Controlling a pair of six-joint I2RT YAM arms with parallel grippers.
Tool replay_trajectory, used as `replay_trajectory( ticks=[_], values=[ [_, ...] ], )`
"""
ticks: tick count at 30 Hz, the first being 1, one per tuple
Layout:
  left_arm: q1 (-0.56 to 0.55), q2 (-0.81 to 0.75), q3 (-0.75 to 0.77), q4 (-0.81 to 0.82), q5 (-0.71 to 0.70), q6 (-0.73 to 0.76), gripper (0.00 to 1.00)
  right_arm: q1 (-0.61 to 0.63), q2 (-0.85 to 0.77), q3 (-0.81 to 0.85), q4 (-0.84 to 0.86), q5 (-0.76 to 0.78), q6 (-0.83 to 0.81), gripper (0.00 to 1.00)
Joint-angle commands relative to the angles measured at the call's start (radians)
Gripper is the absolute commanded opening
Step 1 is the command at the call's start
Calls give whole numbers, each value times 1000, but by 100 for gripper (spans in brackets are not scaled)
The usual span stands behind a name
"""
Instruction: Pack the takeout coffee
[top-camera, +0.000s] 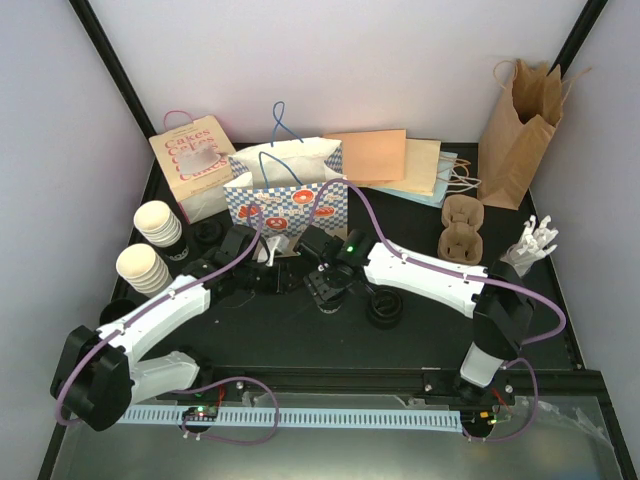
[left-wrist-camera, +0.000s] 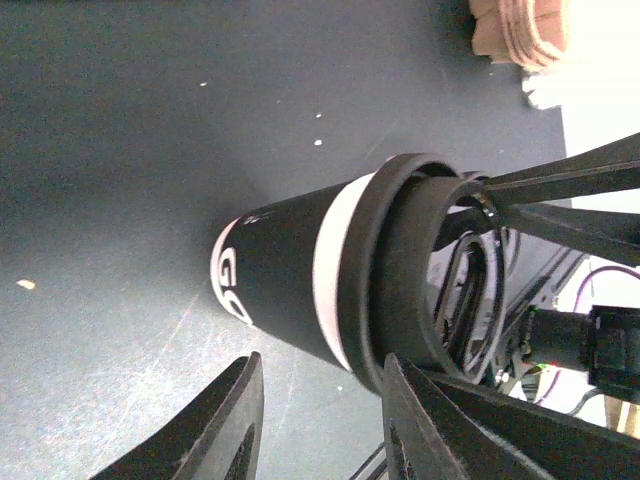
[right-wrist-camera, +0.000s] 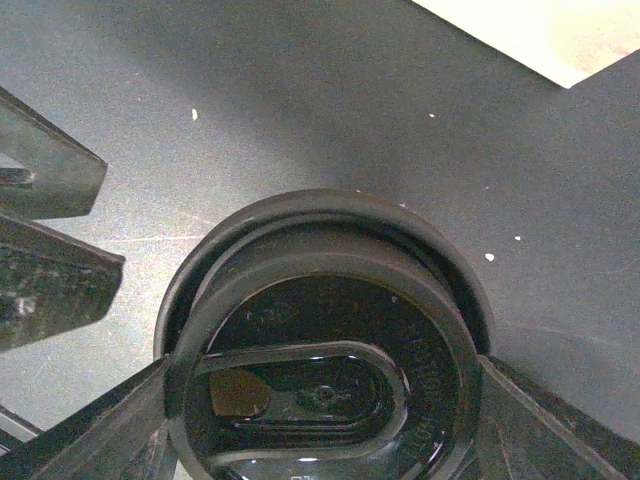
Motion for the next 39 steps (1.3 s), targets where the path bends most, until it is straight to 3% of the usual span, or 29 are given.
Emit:
replay_trajectory(
  ticks=[1, 10, 20, 39],
  values=[
    [6, 9, -12, 94, 75, -28, 36, 9, 47, -69, -28, -91, -29, 76],
    [6, 84, -17, 157, 92, -42, 35, 9, 52, -76, -36, -113, -71, 76],
    [19, 145, -9, 173, 18, -53, 26, 8, 52, -93, -25, -136, -87, 76],
    [16, 392, 111, 149, 51, -32, 30, 15, 79, -109, 0, -214, -210, 76]
  ],
)
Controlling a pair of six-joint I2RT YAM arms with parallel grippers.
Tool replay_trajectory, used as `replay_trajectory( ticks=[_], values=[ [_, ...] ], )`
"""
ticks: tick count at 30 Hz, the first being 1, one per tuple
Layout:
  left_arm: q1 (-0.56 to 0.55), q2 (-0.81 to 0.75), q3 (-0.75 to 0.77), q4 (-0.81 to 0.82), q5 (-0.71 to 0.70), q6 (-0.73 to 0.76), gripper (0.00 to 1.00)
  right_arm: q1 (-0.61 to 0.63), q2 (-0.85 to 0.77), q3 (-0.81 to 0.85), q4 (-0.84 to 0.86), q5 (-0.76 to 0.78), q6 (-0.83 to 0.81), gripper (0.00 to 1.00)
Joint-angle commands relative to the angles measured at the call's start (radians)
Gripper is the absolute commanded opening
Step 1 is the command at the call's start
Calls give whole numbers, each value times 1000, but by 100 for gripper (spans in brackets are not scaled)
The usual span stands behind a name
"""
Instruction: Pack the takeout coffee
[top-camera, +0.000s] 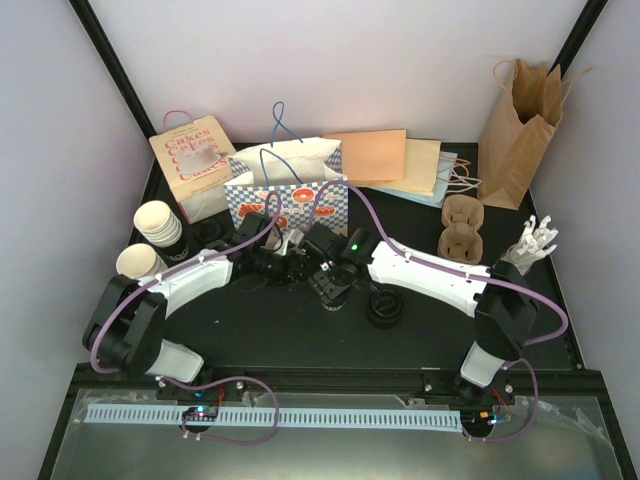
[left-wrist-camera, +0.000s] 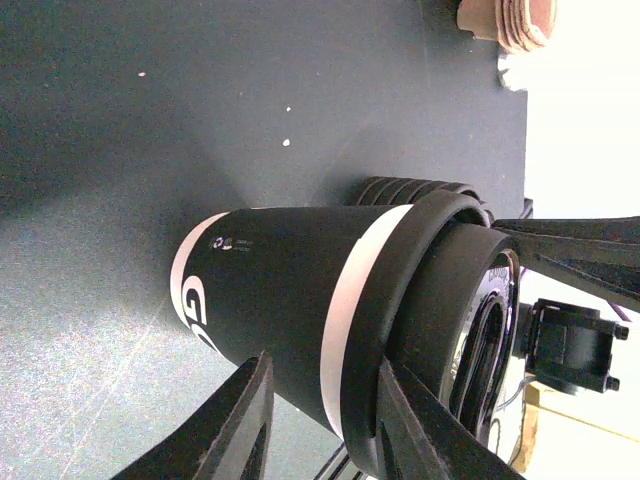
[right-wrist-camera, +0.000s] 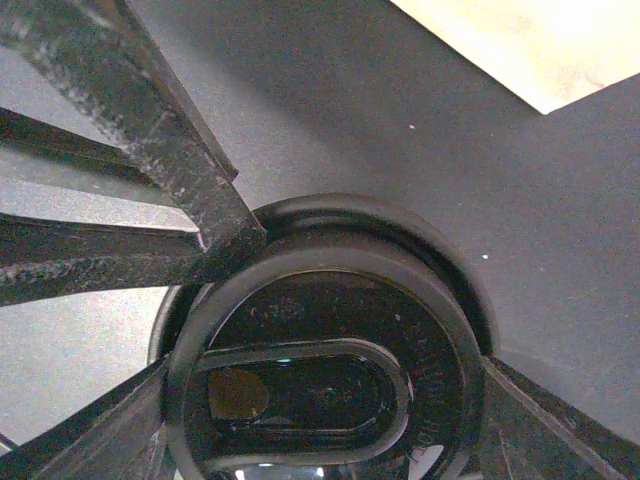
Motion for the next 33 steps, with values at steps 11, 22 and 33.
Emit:
replay_trajectory(
  ticks=[11, 22, 33],
  values=[
    [-61, 140, 10, 54, -146, -19, 30, 40, 106, -81, -8, -213, -108, 76],
    [-64, 55, 23, 12, -205, 0, 30, 40, 68, -80, -1, -144, -101, 76],
    [-62, -198, 13, -53, -292, 28, 40, 40, 32, -100, 22, -129, -79, 76]
  ],
)
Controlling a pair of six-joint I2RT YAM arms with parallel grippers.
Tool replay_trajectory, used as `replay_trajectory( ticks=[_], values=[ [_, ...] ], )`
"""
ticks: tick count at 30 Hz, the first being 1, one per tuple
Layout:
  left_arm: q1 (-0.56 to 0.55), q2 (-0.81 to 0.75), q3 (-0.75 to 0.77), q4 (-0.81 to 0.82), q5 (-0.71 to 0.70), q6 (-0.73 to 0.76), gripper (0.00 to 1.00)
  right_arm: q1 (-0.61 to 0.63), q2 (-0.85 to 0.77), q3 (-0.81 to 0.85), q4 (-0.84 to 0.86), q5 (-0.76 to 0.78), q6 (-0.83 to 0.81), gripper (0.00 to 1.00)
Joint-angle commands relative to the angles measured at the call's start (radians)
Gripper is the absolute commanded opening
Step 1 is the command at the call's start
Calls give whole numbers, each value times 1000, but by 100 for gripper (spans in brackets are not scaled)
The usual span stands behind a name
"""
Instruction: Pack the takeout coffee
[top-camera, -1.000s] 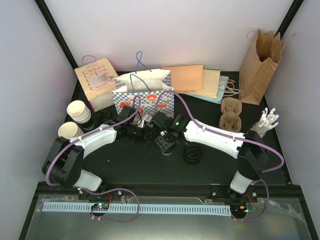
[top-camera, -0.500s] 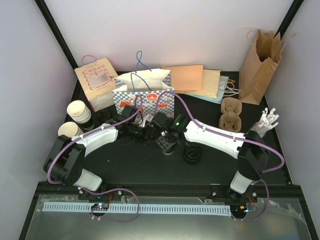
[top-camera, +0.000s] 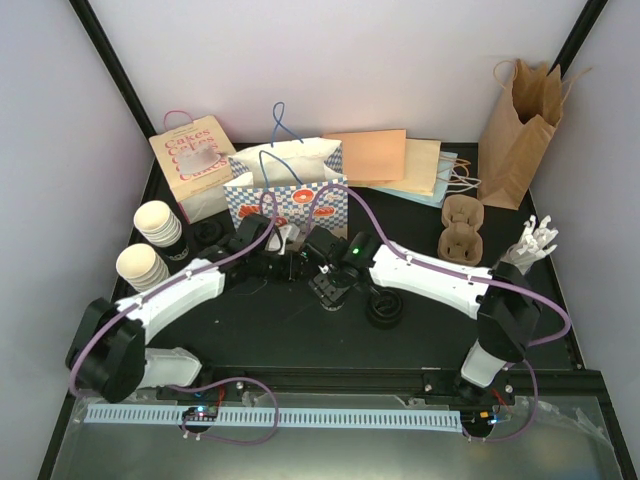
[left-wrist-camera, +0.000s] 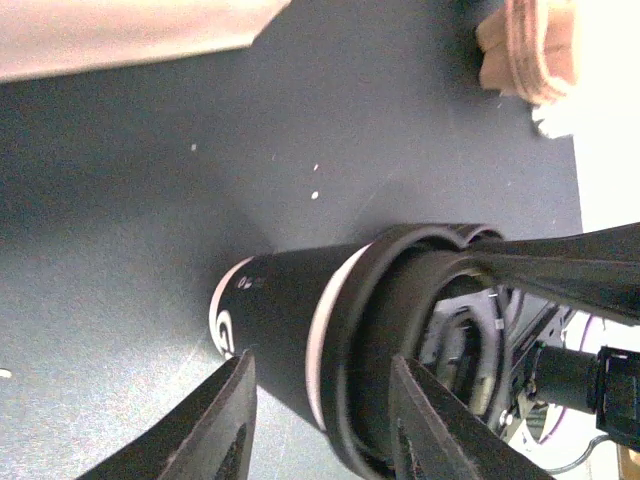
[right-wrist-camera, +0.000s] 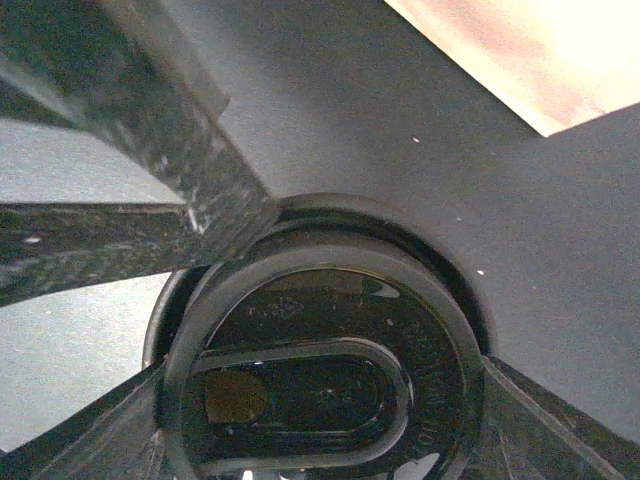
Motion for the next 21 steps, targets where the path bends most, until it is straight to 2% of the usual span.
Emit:
replay_trajectory(
  ticks=[1, 6, 15, 21],
  values=[
    [-1, -99, 10, -17, -86, 25, 42, 36, 43, -80, 2, -156, -21, 76],
    [-2, -112, 12, 10, -17, 38, 48, 36, 7, -107, 28, -167, -42, 76],
    [-4, -38, 11, 27, 60, 46, 47, 36, -4, -105, 34, -158, -59, 78],
    [-7, 38, 10, 18, 61, 58, 46, 35, -29, -115, 63, -128, -48, 81]
  ],
)
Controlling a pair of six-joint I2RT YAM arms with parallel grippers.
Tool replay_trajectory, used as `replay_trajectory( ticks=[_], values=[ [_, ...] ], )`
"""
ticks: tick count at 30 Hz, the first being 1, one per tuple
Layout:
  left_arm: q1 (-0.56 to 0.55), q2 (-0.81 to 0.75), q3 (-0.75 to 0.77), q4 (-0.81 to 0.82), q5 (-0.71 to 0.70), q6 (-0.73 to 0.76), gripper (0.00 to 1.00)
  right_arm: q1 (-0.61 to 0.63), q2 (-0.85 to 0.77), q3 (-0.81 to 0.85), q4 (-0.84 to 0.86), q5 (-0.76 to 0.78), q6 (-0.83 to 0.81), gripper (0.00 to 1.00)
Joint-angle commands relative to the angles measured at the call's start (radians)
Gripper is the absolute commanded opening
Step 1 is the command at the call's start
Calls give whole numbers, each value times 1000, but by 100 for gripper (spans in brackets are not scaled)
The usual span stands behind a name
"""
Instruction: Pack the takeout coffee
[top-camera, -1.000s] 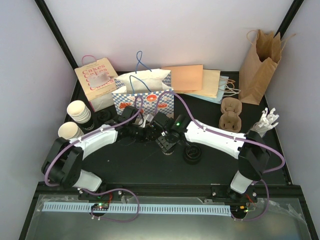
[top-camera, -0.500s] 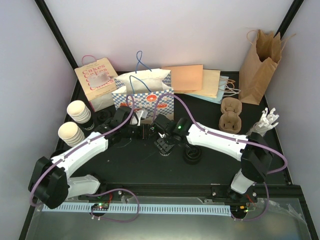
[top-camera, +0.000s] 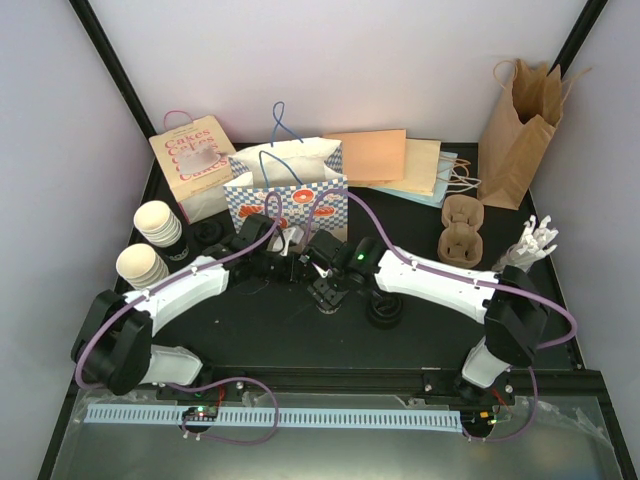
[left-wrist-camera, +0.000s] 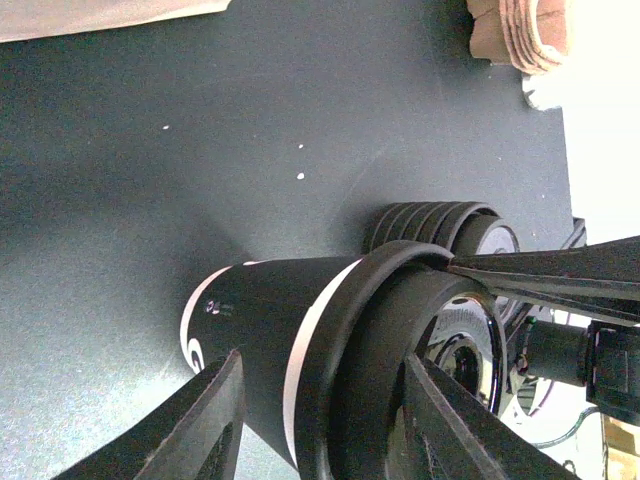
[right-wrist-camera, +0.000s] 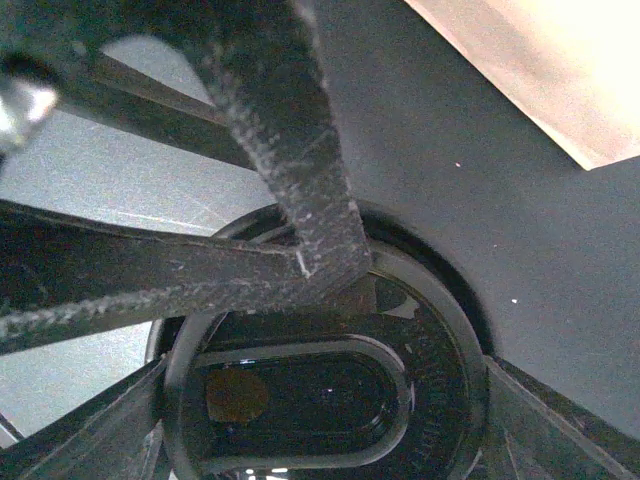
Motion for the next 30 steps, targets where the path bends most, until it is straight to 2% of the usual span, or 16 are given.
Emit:
replay_trajectory(
  ticks=[1, 7, 19, 30],
  values=[
    [-7, 32, 10, 12, 23, 30, 45, 22, 4, -51, -25, -74, 11, 83],
    [-8, 35, 11, -6, 3, 40, 45, 23, -38, -55, 5, -33, 28, 99],
    [-10, 19, 64, -78, -34, 70, 44, 20, -165, -24, 34, 54, 49, 100],
    [-14, -30, 90, -80, 5, 81, 44, 16, -240, -129, 70, -24, 65, 100]
  ],
)
